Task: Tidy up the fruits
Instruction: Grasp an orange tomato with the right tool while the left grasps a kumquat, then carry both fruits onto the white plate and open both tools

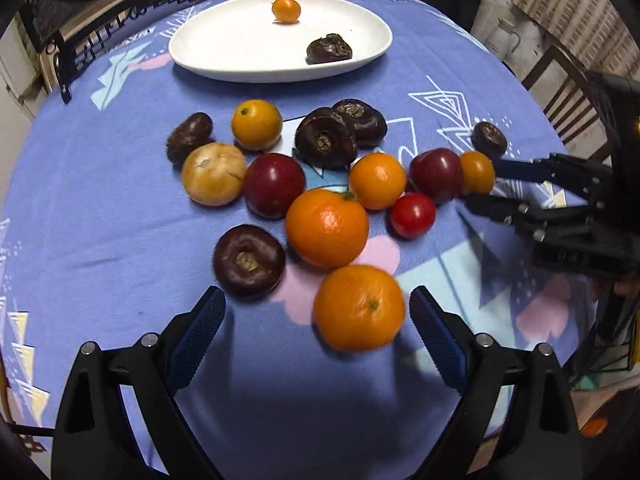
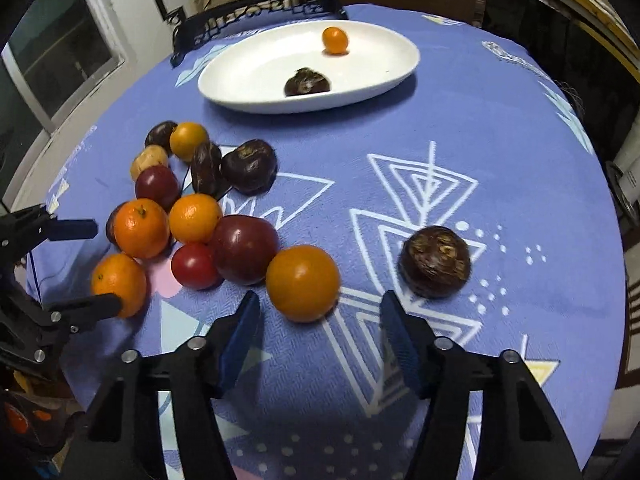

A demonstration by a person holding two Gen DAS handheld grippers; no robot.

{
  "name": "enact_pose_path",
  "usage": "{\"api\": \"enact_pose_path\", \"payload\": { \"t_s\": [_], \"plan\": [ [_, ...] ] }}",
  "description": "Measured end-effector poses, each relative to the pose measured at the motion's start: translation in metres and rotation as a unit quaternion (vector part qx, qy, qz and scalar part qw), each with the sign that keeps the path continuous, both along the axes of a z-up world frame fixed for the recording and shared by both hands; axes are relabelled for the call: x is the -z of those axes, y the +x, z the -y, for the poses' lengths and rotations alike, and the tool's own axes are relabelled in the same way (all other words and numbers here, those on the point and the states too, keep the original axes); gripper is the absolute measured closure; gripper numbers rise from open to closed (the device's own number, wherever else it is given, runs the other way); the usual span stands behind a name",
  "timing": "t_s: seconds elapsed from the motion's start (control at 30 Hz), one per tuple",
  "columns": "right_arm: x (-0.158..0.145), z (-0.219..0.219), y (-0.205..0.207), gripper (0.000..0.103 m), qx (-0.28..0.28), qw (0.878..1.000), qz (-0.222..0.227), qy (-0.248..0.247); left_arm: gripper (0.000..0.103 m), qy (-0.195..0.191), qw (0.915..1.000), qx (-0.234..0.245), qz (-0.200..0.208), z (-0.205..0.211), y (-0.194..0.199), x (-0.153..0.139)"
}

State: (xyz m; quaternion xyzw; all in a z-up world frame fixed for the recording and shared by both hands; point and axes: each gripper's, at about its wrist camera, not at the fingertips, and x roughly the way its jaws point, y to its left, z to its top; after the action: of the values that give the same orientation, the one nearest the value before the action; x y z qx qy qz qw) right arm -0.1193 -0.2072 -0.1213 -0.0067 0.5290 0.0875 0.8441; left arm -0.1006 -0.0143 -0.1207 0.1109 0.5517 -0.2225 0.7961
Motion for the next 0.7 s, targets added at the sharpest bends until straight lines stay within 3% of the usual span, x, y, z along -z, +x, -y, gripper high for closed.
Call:
{"api": "enact_pose_path", "payload": {
  "t_s": [0.2,0.23,0.3,0.33,0.37,0.43,0.7],
  "plan": [
    [0.003,-0.003,0.007,0.066,-0.025,1.0,-0.003,0.001,0.012,0.014,0.9998,0.006,0.009,0.012,-0.001,0.004],
    [0.003,-0.002,0.008,0.066,-0.028,1.0,-0.004,0.003,0.014,0.015,0.9998,0.007,0.01,0.013,-0.001,0.004],
    [0.002,-0.002,0.01,0.067,-0.028,1.0,-0.005,0.007,0.024,0.022,0.9996,0.008,0.015,0.013,-0.001,0.003],
    [0.001,0.0,0.011,0.067,-0.025,1.0,-0.006,0.016,0.037,0.009,0.9999,0.006,0.009,0.011,0.0,0.0],
    [0.0,0.002,0.011,0.067,-0.023,0.999,-0.006,0.027,0.062,-0.006,1.0,0.007,0.0,0.01,0.001,-0.003],
    [-0.004,0.004,0.008,0.067,-0.022,0.999,-0.003,0.032,0.061,-0.017,0.9997,0.007,-0.016,0.009,0.003,-0.005],
    [-0.015,0.013,-0.001,0.067,-0.005,0.999,0.004,0.046,0.065,-0.027,0.9993,0.022,-0.016,0.001,-0.001,-0.021]
  ]
}}
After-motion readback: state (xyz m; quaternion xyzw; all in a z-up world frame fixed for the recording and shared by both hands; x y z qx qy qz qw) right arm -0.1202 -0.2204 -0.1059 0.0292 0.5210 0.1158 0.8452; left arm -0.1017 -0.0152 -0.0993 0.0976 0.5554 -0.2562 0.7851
